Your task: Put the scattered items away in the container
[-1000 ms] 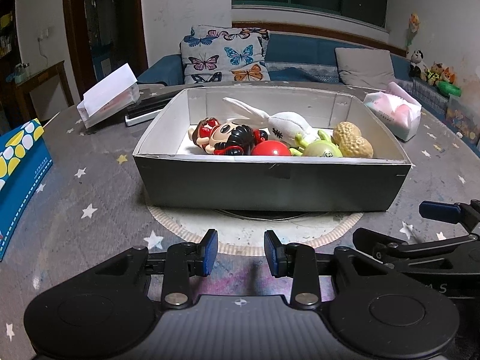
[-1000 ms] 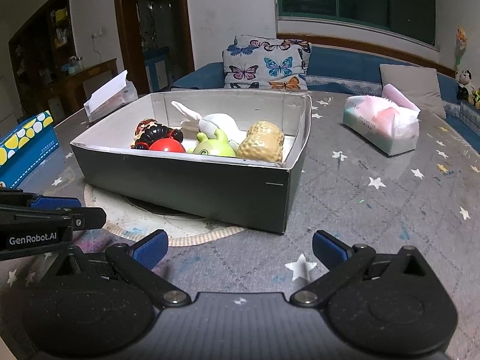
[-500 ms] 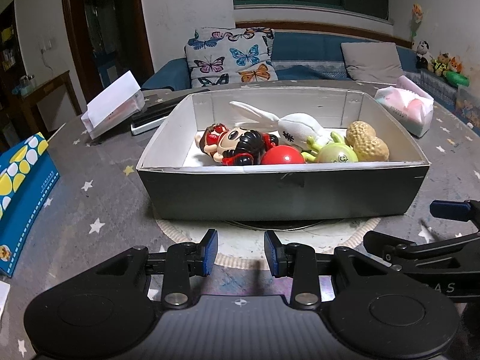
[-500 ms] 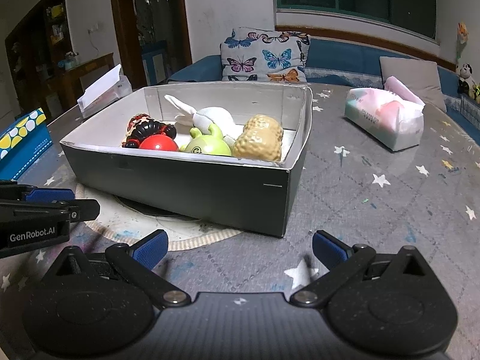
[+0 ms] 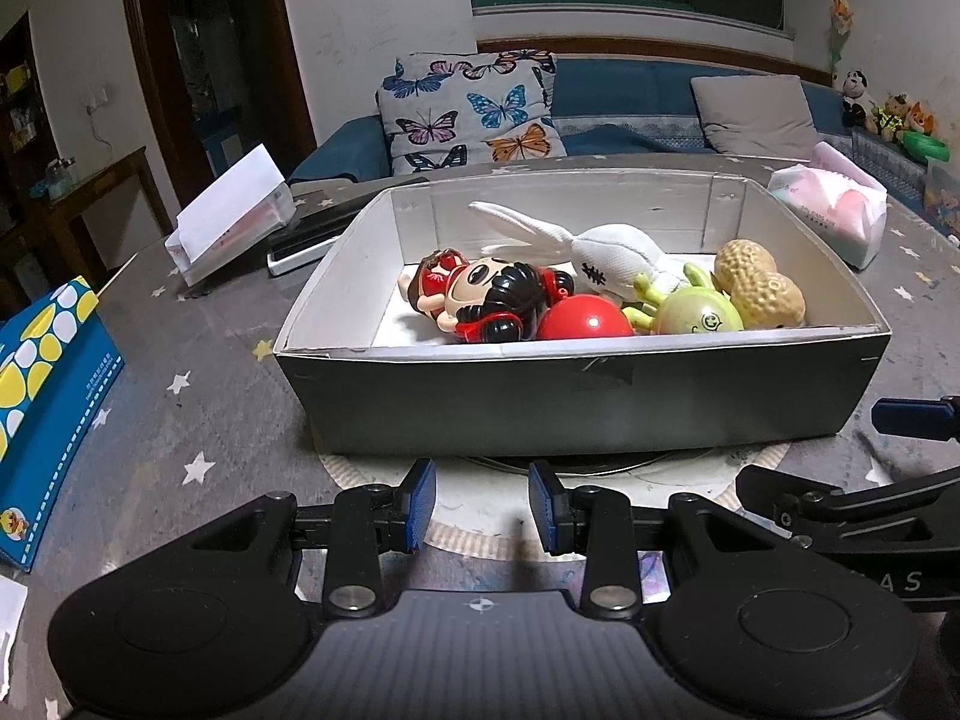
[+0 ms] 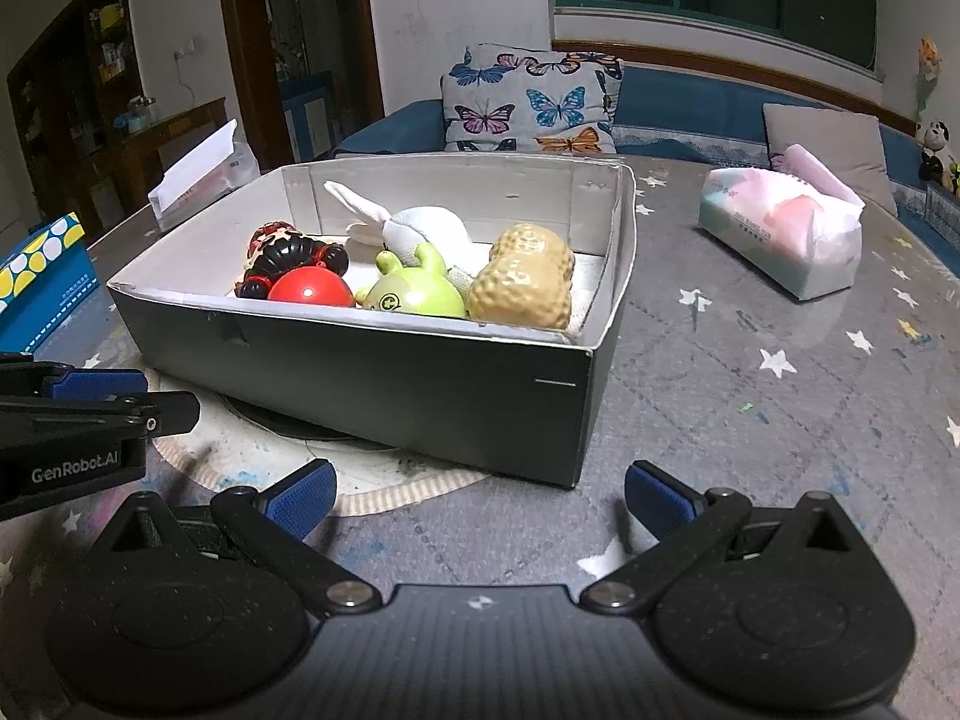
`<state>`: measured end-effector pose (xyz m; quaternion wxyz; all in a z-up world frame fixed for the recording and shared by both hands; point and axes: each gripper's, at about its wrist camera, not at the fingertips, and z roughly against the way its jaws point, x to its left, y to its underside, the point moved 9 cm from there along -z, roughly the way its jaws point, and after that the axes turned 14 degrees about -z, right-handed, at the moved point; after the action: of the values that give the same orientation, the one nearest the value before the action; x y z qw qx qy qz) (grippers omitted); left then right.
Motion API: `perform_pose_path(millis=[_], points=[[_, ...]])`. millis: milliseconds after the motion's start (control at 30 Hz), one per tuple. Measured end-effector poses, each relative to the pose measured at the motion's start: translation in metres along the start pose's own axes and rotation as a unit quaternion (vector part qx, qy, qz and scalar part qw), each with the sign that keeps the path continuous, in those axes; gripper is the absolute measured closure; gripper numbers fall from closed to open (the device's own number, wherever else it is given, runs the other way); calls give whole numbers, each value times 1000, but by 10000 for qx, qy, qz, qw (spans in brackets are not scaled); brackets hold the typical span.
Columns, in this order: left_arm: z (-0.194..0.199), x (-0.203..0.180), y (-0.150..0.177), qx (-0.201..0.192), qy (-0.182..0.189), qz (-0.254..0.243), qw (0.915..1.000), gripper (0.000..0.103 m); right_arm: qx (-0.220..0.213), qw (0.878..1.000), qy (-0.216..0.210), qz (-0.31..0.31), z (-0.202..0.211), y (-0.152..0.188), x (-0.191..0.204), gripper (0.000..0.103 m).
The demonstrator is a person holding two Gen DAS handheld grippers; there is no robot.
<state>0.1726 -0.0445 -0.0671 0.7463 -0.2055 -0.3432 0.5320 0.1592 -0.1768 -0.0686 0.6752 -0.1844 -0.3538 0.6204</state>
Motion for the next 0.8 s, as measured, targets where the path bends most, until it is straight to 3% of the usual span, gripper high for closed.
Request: perform_pose_path(millis=[800], points=[[-9,2,-3,88,-202,-108,9997,67,73,9999,-34,-101,-10,-1,1,0]])
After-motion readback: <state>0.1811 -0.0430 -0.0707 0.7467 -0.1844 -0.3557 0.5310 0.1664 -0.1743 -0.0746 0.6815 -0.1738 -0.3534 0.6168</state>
